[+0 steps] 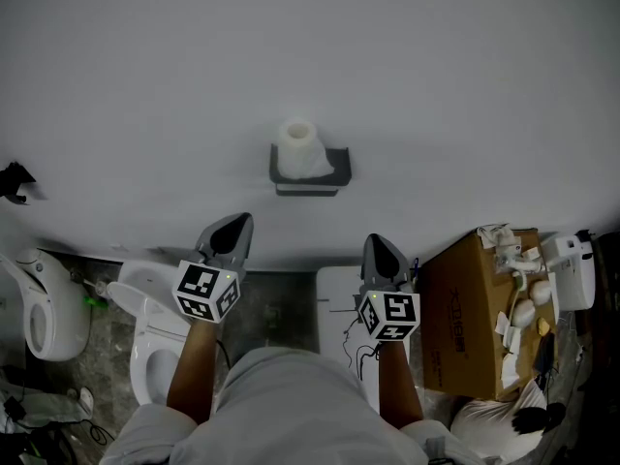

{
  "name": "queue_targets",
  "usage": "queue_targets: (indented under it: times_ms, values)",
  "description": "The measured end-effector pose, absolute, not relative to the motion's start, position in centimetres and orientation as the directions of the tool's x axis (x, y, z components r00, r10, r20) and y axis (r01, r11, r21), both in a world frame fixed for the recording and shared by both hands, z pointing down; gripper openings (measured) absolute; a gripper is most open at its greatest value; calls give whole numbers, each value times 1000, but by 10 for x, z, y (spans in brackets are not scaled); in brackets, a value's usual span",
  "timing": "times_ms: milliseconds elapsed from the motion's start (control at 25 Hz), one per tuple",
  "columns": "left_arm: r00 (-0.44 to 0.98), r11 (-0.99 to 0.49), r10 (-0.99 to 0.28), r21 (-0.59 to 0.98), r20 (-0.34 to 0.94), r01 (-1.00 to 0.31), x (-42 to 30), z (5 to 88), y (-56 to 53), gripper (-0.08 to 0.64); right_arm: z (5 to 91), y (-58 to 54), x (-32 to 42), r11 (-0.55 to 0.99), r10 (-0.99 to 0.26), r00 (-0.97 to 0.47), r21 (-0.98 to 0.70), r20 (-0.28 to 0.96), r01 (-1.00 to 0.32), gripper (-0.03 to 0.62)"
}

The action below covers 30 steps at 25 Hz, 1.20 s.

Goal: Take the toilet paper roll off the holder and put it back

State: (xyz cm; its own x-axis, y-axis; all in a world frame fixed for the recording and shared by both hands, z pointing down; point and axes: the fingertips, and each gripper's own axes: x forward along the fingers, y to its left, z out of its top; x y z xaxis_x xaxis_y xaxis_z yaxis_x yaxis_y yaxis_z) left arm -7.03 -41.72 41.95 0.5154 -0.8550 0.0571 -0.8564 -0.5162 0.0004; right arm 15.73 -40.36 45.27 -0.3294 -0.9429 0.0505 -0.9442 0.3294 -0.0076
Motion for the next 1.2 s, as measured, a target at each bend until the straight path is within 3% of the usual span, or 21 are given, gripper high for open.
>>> queue_targets:
  times_ms: [1200]
  values:
    - [525, -525, -851, -5, 36, -851, -78, 415, -420, -2, 452, -408, 151, 339, -939, -339, 3, 54, -941, 2]
